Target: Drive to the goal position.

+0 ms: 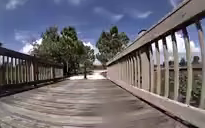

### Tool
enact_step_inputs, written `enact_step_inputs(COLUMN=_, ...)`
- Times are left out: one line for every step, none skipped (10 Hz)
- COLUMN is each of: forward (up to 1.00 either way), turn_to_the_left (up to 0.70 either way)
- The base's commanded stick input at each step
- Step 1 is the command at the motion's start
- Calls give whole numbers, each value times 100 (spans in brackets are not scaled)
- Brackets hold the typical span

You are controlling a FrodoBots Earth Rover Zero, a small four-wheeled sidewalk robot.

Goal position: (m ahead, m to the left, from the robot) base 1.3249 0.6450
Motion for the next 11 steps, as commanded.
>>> enact_step_inputs(forward=85, turn_to_the_left=0)
enact_step_inputs(forward=85, turn_to_the_left=0)
enact_step_inputs(forward=85, turn_to_the_left=0)
enact_step_inputs(forward=85, turn_to_the_left=0)
enact_step_inputs(forward=85, turn_to_the_left=0)
enact_step_inputs(forward=85, turn_to_the_left=0)
enact_step_inputs(forward=85, turn_to_the_left=0)
enact_step_inputs(forward=85, turn_to_the_left=0)
enact_step_inputs(forward=85, turn_to_the_left=34)
enact_step_inputs(forward=85, turn_to_the_left=26)
enact_step_inputs(forward=85, turn_to_the_left=1)
